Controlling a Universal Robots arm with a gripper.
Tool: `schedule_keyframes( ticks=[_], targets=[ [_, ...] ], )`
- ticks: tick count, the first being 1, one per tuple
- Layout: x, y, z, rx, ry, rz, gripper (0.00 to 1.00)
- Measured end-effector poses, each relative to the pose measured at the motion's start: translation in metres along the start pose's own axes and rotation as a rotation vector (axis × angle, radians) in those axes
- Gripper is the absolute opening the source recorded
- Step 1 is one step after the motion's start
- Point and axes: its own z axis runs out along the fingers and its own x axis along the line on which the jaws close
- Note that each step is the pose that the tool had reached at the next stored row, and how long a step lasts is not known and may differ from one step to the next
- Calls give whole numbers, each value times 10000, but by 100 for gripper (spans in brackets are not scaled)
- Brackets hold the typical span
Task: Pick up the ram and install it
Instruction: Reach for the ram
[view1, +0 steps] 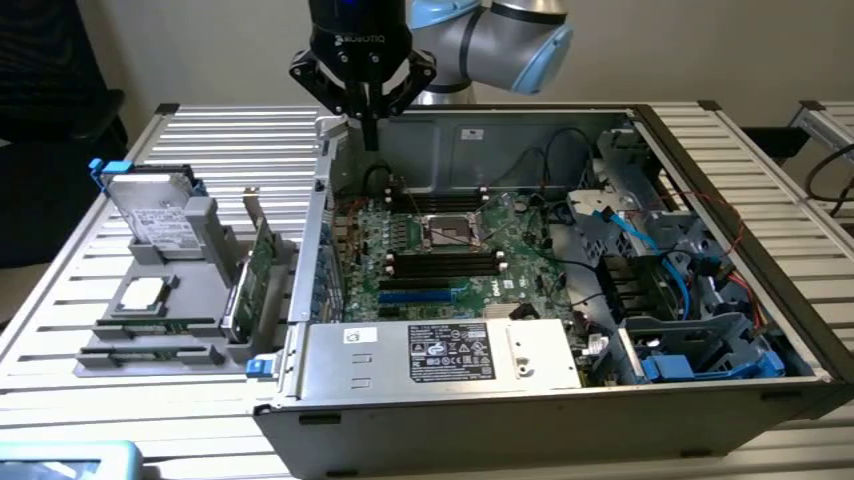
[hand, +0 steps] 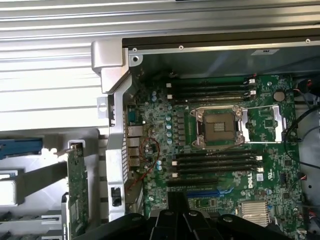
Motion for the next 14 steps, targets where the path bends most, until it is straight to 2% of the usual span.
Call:
schedule_keyframes(
  ticks=[7, 14],
  targets=[
    [30, -66, 6, 0, -3, 44, 11],
    [153, -79, 7, -5, -6, 113, 11]
  ],
)
